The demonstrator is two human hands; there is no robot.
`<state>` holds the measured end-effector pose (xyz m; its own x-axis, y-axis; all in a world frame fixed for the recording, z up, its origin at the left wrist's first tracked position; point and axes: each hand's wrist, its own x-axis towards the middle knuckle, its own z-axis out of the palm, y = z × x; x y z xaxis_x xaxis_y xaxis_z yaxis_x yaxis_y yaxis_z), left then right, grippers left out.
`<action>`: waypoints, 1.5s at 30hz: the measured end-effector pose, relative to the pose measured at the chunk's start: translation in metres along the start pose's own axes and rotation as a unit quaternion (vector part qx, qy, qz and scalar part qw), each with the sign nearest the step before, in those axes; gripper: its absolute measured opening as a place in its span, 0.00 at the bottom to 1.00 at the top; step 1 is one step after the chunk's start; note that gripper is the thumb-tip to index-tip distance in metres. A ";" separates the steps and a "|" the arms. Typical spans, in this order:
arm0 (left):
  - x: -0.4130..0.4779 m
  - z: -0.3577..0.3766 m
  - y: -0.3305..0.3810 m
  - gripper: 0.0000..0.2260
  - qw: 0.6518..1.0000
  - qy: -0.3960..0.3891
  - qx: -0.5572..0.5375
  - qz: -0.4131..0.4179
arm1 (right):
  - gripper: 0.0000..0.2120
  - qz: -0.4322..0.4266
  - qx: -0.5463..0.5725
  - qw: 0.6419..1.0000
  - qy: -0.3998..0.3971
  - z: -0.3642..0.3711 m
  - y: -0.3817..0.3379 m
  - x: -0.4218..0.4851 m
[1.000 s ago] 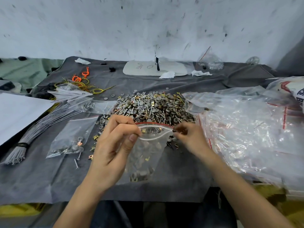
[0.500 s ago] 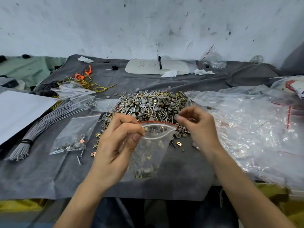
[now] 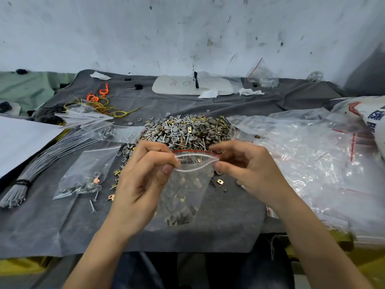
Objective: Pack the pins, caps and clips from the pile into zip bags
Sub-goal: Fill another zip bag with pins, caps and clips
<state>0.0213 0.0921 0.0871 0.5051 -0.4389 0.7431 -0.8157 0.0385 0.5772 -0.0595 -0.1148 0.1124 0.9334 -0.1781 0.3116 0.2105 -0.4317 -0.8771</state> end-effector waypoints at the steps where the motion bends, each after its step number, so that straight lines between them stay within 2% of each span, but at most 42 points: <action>1: 0.000 0.001 -0.001 0.10 1.000 0.000 0.002 0.000 | 0.15 0.006 0.010 1.000 0.006 -0.001 0.002 -0.001; 7: 0.002 0.004 -0.007 0.09 0.999 -0.003 -0.032 -0.024 | 0.04 0.009 0.051 0.998 0.031 -0.007 0.010 -0.001; 14: 0.008 0.020 -0.015 0.06 0.997 0.031 -0.019 -0.072 | 0.02 -0.006 0.003 0.998 0.059 -0.026 0.015 0.002; 16: 0.011 0.024 -0.017 0.12 0.994 0.021 0.002 -0.107 | 0.00 -0.011 -0.003 0.997 0.074 -0.034 0.016 0.004; 19: 0.016 0.030 -0.019 0.28 0.988 -0.007 0.009 -0.151 | 0.06 -0.010 -0.015 0.996 0.088 -0.042 0.023 0.007; 21: 0.019 0.034 -0.020 0.33 0.988 -0.019 0.020 -0.153 | 0.07 0.003 -0.019 0.996 0.084 -0.043 0.029 0.008; 25: 0.025 0.038 -0.022 0.37 0.988 -0.032 0.047 -0.145 | 0.10 0.025 -0.021 0.995 0.091 -0.043 0.041 0.006; 33: 0.033 0.034 -0.024 0.40 0.989 -0.057 0.034 -0.129 | 0.11 0.001 -0.022 0.996 0.089 -0.046 0.046 0.006; 38: 0.034 0.035 -0.020 0.33 0.985 -0.074 0.009 -0.154 | 0.12 0.014 -0.019 0.997 0.068 -0.041 0.046 0.006; 40: 0.032 0.034 -0.024 0.25 0.980 -0.076 -0.006 -0.184 | 0.13 0.009 -0.005 0.997 0.074 -0.041 0.046 0.004; 42: 0.030 0.034 -0.027 0.13 0.974 -0.078 -0.008 -0.213 | 0.13 0.011 -0.001 0.997 0.075 -0.042 0.046 0.002; 45: 0.026 0.036 -0.026 0.08 0.967 -0.074 -0.037 -0.241 | 0.10 0.017 -0.030 0.997 0.064 -0.040 0.043 0.002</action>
<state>0.0451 0.0473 0.0787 0.7717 -0.5448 0.3283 -0.4705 -0.1416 0.8710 -0.0598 -0.1698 0.0899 0.8936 -0.3037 0.3304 0.1582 -0.4758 -0.8652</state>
